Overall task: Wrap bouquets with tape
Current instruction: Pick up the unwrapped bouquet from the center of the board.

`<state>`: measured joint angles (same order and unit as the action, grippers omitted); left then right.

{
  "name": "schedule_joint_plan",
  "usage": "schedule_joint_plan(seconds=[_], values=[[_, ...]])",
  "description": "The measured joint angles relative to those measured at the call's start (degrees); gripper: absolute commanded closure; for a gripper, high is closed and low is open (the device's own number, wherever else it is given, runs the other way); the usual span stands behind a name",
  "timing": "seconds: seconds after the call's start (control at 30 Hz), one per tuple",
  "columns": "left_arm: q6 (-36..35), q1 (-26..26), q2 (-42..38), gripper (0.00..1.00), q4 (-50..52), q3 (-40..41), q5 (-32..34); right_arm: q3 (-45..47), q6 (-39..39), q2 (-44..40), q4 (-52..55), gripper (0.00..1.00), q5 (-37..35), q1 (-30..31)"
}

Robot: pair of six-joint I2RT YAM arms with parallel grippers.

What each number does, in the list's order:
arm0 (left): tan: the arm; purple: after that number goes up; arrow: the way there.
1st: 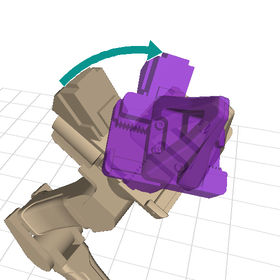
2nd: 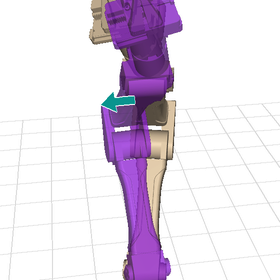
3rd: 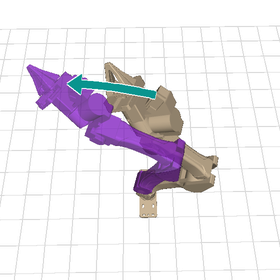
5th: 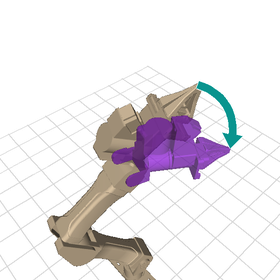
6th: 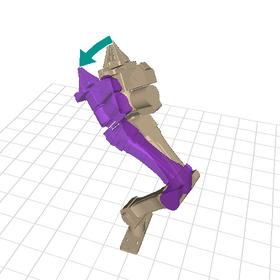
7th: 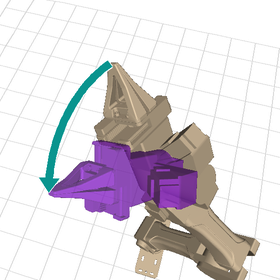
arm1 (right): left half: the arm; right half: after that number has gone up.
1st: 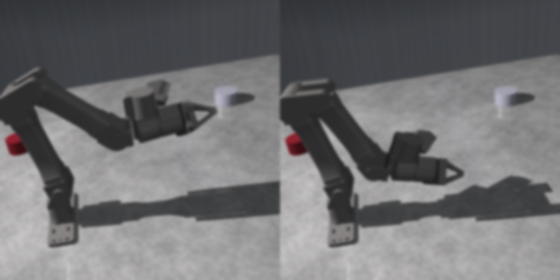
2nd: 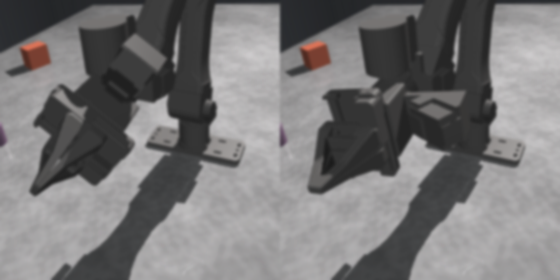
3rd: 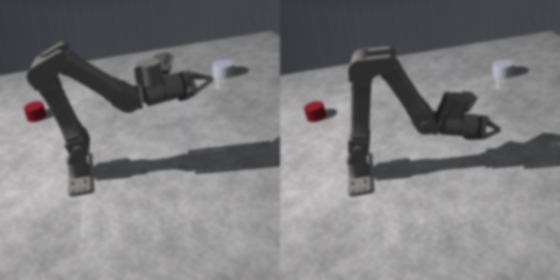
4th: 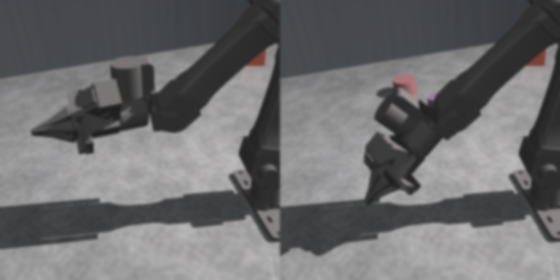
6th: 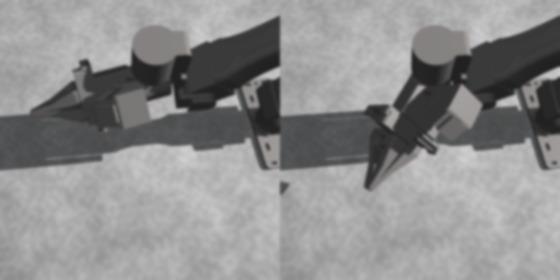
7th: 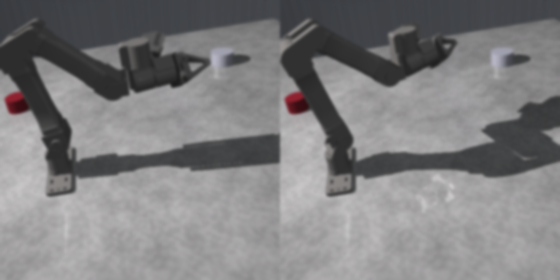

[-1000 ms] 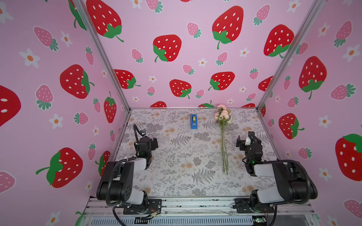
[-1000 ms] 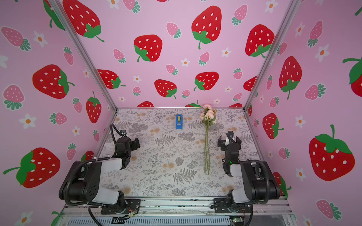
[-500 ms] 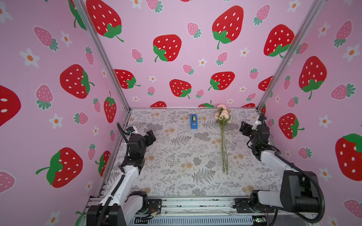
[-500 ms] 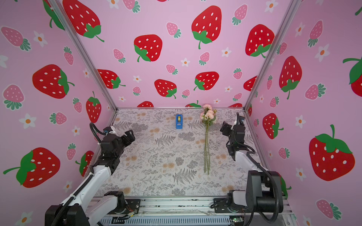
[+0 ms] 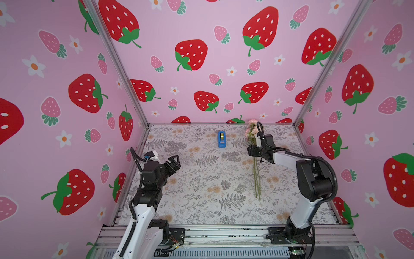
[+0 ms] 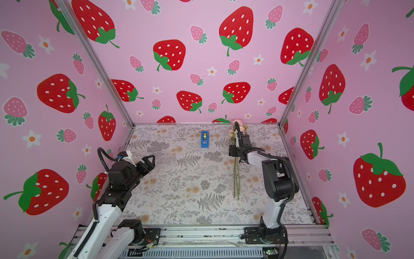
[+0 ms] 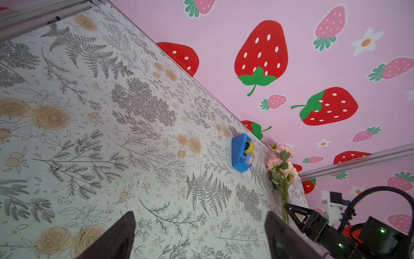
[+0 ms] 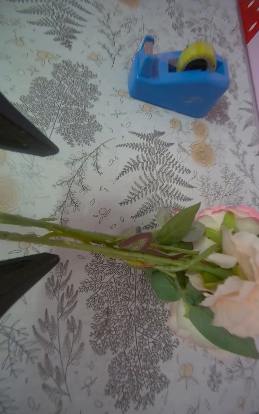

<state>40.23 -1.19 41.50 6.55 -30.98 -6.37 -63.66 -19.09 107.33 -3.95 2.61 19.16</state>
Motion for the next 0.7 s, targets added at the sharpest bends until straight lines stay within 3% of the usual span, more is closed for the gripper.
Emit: schedule_joint_plan(seconds=[0.2,0.37,0.47,0.7], values=[[0.48,0.0,-1.99,0.09,2.25,0.74,0.81,-2.93,0.37,5.27,2.91,0.47,-2.21,0.72],[0.59,0.0,-1.88,0.1,2.67,0.74,1.01,-2.89,0.48,5.46,3.32,0.72,-3.26,1.11],[0.59,0.0,-0.87,0.11,2.73,0.74,0.94,-2.69,0.76,5.14,3.34,0.98,-3.48,1.22],[0.07,0.0,2.89,0.13,2.93,-0.92,-1.73,-1.01,3.5,-3.56,3.98,1.0,-3.5,1.84]])
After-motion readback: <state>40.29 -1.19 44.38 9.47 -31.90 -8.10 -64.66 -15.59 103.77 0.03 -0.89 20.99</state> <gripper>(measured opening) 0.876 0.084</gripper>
